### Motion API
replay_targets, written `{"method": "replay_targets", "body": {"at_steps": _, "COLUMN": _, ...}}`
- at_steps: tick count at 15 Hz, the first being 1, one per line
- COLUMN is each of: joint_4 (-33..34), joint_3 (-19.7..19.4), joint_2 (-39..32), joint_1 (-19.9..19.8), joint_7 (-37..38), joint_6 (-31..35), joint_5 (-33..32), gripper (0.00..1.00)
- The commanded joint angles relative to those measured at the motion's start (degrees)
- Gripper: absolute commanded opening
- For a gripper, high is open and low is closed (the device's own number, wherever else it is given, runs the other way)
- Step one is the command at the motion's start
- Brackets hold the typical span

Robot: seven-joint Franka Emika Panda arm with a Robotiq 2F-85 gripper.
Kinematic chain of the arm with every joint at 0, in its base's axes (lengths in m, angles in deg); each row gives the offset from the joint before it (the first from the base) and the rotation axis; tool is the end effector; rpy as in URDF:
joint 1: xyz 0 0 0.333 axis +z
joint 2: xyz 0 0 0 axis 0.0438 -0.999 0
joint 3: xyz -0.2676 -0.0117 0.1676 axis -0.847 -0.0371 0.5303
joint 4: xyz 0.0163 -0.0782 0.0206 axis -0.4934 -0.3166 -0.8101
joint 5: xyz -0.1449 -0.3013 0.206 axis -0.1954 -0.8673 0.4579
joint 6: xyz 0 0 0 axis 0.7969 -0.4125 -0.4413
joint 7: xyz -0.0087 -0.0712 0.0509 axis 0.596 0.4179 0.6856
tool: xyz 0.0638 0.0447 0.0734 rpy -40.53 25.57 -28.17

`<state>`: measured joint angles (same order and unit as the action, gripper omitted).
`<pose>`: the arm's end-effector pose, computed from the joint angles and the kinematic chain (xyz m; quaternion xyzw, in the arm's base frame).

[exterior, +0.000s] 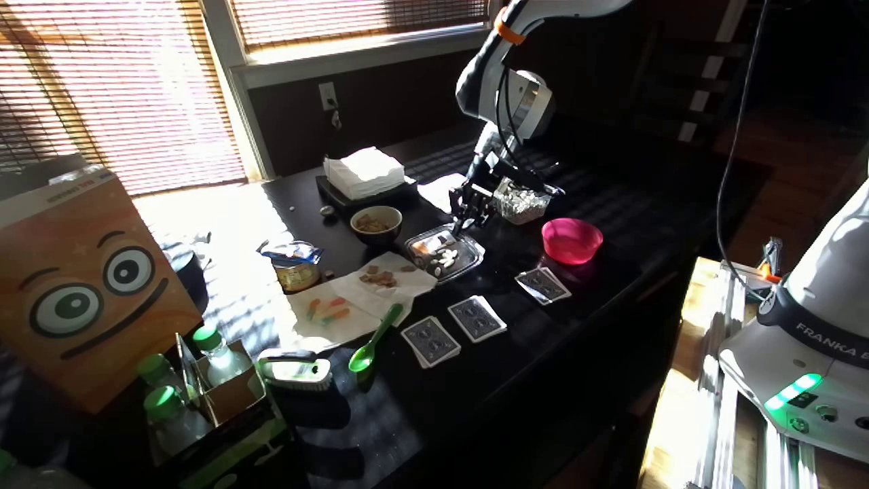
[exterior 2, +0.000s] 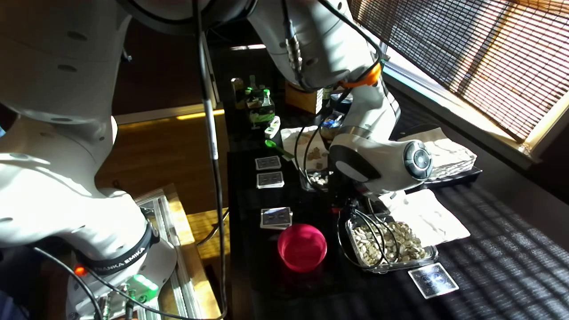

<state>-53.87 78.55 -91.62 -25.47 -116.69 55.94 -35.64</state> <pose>0.5387 -0.1576 0.1304 -0.9198 0.2563 0.0117 0.2969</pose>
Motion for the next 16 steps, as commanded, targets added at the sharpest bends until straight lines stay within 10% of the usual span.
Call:
{"method": "replay_targets", "body": {"at_steps": 1, "joint_4": 1.8, "joint_3": -1.2, "joint_2": -1.4, "joint_1": 0.5, "joint_7": -3.1, "joint_6": -2.3, "joint_5": 3.2, "gripper": 0.02}}
{"method": "replay_targets", "body": {"at_steps": 16, "joint_4": 2.2, "joint_3": -3.8, "joint_2": -1.3, "joint_1": 0.9, "joint_7": -8.8, "joint_6": -6.9, "joint_5": 10.0, "gripper": 0.02}}
